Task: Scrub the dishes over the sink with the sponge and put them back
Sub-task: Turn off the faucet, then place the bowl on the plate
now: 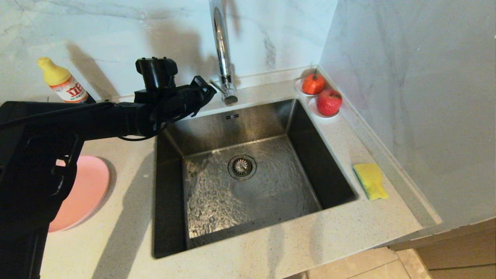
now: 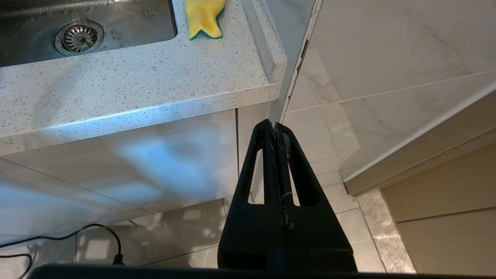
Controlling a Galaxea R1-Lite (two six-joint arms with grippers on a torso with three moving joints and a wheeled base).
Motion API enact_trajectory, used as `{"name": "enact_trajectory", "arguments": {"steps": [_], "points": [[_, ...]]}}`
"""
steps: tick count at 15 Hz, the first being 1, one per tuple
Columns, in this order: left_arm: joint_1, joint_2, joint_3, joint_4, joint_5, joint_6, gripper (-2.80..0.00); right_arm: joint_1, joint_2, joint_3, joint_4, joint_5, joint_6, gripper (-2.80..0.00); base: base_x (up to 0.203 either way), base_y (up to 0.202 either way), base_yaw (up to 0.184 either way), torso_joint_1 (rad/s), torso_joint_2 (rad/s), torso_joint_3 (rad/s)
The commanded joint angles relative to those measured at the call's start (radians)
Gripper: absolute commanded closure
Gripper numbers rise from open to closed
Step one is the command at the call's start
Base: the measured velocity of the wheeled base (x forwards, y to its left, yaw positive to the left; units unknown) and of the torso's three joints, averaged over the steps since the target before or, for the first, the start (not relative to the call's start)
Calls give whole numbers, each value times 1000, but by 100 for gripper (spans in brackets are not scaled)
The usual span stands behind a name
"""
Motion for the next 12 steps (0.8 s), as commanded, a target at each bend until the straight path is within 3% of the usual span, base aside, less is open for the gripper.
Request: {"name": "enact_trajectory", "arguments": {"steps": [1, 4, 8, 10, 12], "points": [[13, -12, 1, 3, -3, -6, 0, 0, 1, 0, 0, 0, 0, 0, 0, 0, 0, 0, 0, 0], [17, -73, 89, 20, -4, 6, 0, 0, 1, 0, 0, 0, 0, 0, 0, 0, 0, 0, 0, 0], [23, -282, 257, 18, 8, 77, 0, 0, 1, 0, 0, 0, 0, 0, 0, 0, 0, 0, 0, 0], [23, -411, 377, 14, 32, 152, 0, 0, 1, 0, 0, 0, 0, 0, 0, 0, 0, 0, 0, 0], [21, -534, 507, 12, 101, 265, 0, 0, 1, 0, 0, 0, 0, 0, 0, 0, 0, 0, 0, 0]]}}
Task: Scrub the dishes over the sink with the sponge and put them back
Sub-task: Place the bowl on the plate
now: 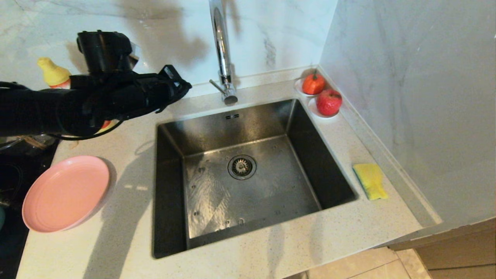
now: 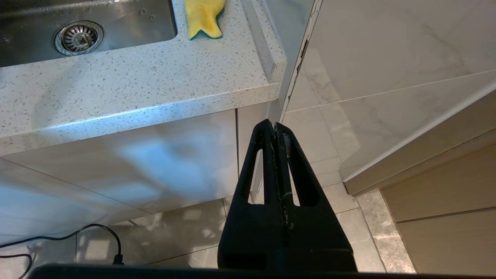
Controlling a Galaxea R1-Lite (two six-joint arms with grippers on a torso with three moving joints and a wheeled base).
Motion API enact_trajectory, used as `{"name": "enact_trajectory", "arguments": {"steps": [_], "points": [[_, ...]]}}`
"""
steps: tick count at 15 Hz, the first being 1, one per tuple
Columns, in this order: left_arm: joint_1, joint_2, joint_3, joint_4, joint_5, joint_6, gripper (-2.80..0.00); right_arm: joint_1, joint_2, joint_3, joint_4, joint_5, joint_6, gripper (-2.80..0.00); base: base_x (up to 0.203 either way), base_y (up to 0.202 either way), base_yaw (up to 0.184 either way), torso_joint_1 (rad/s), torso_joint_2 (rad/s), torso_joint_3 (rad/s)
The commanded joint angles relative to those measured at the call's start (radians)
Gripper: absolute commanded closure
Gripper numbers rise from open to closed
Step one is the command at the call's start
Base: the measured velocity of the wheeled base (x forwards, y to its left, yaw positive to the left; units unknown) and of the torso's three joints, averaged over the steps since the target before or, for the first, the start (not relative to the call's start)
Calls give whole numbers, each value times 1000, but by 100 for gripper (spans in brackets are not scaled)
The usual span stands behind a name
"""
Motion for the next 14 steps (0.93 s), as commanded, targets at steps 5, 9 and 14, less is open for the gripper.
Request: {"name": "enact_trajectory", "arguments": {"steps": [5, 9, 14], "points": [[-4, -497, 351, 1, 217, 226, 0, 0, 1, 0, 0, 0, 0, 0, 0, 0, 0, 0, 0, 0], [-1, -787, 543, 38, 339, 292, 0, 0, 1, 0, 0, 0, 0, 0, 0, 0, 0, 0, 0, 0], [82, -1011, 651, 175, 557, 395, 0, 0, 1, 0, 0, 0, 0, 0, 0, 0, 0, 0, 0, 0]]}}
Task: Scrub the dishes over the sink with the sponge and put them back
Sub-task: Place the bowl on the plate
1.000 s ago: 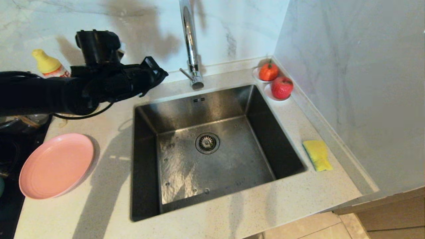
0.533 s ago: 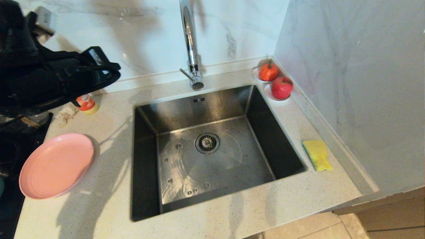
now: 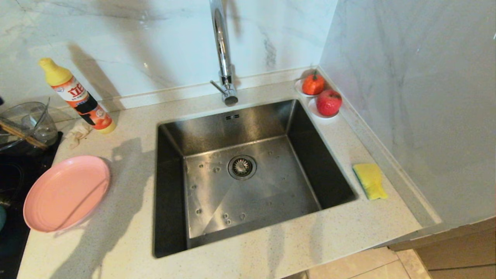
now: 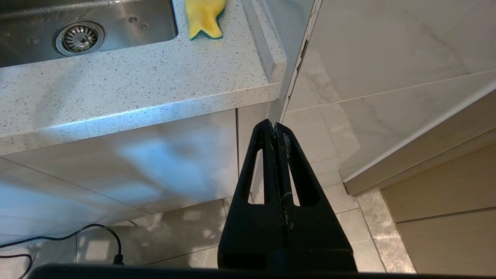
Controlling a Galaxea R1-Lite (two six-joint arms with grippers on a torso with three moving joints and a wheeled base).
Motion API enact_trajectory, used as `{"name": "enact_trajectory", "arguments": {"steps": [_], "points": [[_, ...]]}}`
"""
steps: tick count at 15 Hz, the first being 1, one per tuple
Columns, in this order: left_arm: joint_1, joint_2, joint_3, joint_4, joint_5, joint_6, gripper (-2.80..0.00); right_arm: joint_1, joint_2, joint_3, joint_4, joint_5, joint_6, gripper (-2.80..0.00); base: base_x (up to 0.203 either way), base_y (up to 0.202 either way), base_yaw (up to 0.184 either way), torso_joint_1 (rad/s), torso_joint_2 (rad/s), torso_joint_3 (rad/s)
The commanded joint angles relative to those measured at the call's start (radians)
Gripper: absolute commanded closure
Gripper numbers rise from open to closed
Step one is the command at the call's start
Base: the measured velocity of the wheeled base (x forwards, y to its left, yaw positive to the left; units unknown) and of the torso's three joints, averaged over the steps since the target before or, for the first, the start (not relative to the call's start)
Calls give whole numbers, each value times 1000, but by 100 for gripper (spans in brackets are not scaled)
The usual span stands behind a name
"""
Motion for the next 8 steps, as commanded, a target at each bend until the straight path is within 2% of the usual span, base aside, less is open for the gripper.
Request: {"name": "enact_trajectory", "arguments": {"steps": [1, 3, 6, 8], "points": [[97, -128, 17, 63, 23, 18, 0, 0, 1, 0, 0, 0, 0, 0, 0, 0, 0, 0, 0, 0], [215, -133, 9, 119, 27, 30, 0, 0, 1, 0, 0, 0, 0, 0, 0, 0, 0, 0, 0, 0], [402, -52, -2, 165, 41, 33, 0, 0, 1, 0, 0, 0, 0, 0, 0, 0, 0, 0, 0, 0], [427, 35, -49, 169, 78, 35, 0, 0, 1, 0, 0, 0, 0, 0, 0, 0, 0, 0, 0, 0]]}}
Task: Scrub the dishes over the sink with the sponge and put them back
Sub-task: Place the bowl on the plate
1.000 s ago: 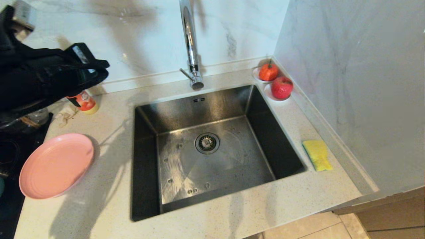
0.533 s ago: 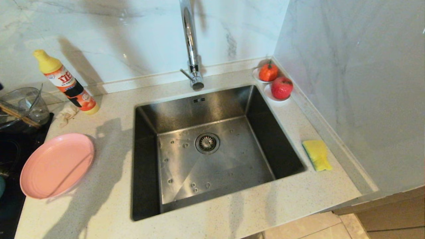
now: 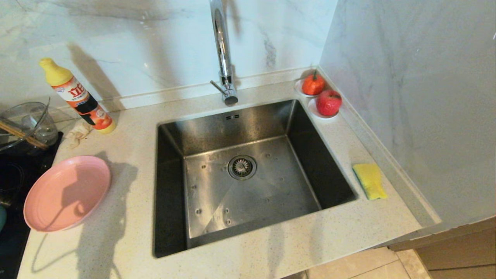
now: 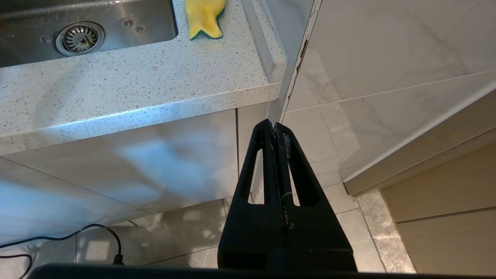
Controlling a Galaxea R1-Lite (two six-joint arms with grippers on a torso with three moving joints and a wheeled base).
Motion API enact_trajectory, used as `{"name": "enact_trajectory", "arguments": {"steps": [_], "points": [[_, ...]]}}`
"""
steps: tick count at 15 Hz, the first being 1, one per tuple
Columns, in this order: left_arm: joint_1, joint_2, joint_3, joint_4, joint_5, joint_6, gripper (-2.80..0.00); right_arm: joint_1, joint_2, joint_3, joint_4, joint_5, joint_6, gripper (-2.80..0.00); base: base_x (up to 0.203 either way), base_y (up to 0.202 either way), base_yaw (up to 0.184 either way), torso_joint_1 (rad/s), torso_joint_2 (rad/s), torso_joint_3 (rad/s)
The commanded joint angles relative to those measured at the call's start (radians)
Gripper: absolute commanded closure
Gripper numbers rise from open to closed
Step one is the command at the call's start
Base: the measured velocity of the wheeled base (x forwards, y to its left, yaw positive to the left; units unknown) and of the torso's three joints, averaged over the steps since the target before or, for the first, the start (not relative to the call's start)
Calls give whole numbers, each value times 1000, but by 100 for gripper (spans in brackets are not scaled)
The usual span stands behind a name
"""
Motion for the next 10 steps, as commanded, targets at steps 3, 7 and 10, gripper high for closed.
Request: {"name": "enact_trajectory", "arguments": {"steps": [3, 7, 10], "points": [[41, 206, -133, 14, 86, 5, 0, 0, 1, 0, 0, 0, 0, 0, 0, 0, 0, 0, 0, 0], [59, 354, -297, 136, 92, 37, 0, 0, 1, 0, 0, 0, 0, 0, 0, 0, 0, 0, 0, 0], [82, 422, -338, 144, 91, 44, 0, 0, 1, 0, 0, 0, 0, 0, 0, 0, 0, 0, 0, 0]]}}
